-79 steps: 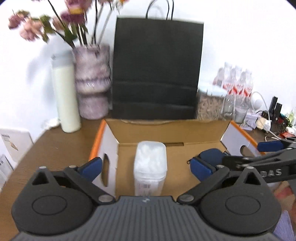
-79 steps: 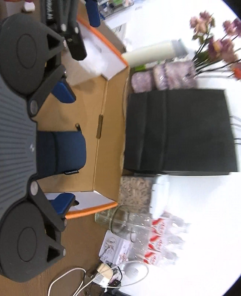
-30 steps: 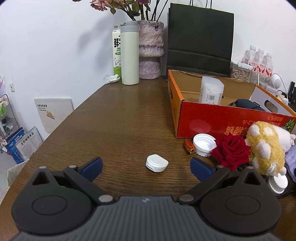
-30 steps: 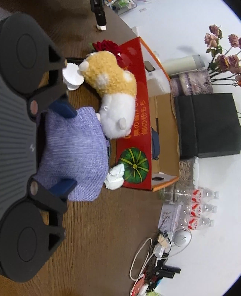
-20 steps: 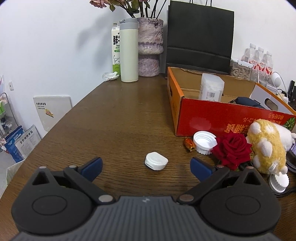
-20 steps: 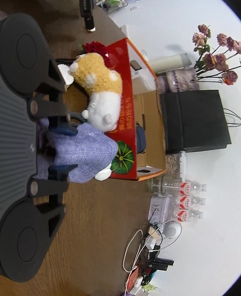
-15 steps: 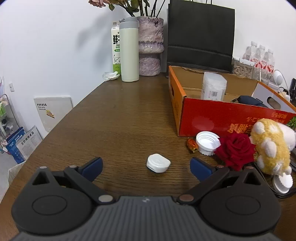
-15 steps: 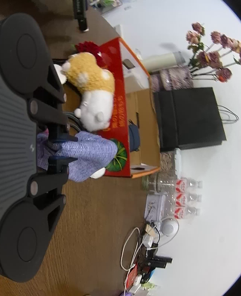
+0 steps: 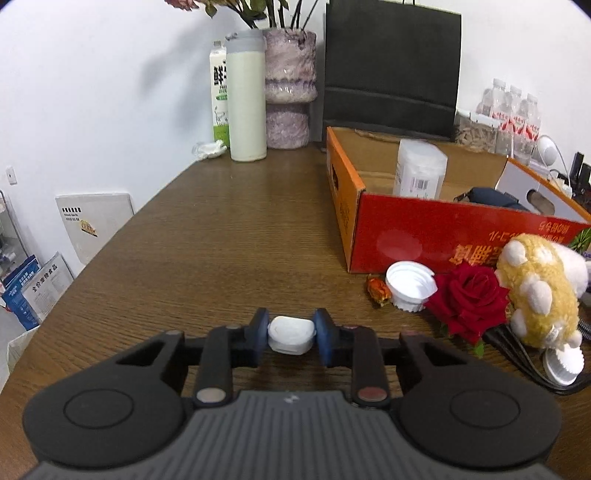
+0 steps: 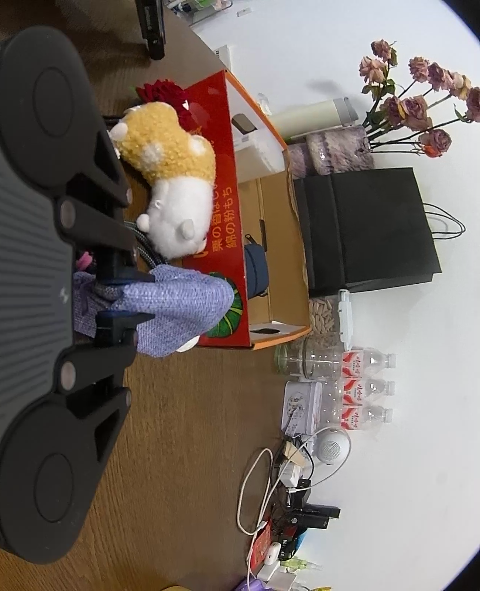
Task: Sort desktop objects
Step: 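Grasp the purple cloth bag with the right tool while the left tool grasps a small white cap, then lift both held items over the cardboard box and release them inside, then grasp the black braided cable with the right tool while the left tool grasps the orange candy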
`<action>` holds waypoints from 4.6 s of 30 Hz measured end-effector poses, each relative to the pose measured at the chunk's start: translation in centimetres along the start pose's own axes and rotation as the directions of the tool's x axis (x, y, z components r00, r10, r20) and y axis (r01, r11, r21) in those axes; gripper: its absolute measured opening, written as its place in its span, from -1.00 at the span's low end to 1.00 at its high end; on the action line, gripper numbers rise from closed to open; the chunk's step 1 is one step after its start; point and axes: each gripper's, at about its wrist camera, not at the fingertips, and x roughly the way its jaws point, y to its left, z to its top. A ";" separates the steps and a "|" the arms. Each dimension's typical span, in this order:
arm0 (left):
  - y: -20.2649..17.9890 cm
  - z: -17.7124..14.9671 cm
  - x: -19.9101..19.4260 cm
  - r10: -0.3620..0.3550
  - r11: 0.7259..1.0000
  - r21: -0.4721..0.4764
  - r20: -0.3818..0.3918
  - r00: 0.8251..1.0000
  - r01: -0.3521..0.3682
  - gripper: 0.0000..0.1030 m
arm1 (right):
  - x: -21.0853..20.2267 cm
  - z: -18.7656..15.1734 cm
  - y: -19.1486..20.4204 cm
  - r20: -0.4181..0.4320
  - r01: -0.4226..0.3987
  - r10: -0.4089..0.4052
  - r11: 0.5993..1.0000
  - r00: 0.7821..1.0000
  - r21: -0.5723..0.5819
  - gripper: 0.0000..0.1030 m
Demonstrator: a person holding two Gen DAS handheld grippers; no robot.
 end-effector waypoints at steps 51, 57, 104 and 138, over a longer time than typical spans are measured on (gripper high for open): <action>-15.1 10.1 6.0 -0.158 0.976 0.184 0.255 0.954 0.113 0.96 | 13.4 9.3 3.7 0.049 -0.042 0.049 0.991 0.998 -0.131 0.27; -14.7 10.2 5.6 -0.130 0.981 0.172 0.264 0.956 0.086 1.00 | 12.8 9.4 4.1 0.066 -0.043 0.053 0.989 0.996 -0.144 0.96; -2.1 1.0 -0.4 -0.026 0.997 0.073 0.002 1.000 0.026 1.00 | 3.3 -0.3 -0.7 -0.096 -0.014 0.007 0.997 0.995 -0.072 0.98; -3.4 1.3 2.7 -0.080 0.994 0.076 -0.026 0.996 0.082 0.43 | 6.4 -0.4 1.5 -0.108 -0.019 0.006 0.993 0.994 -0.121 1.00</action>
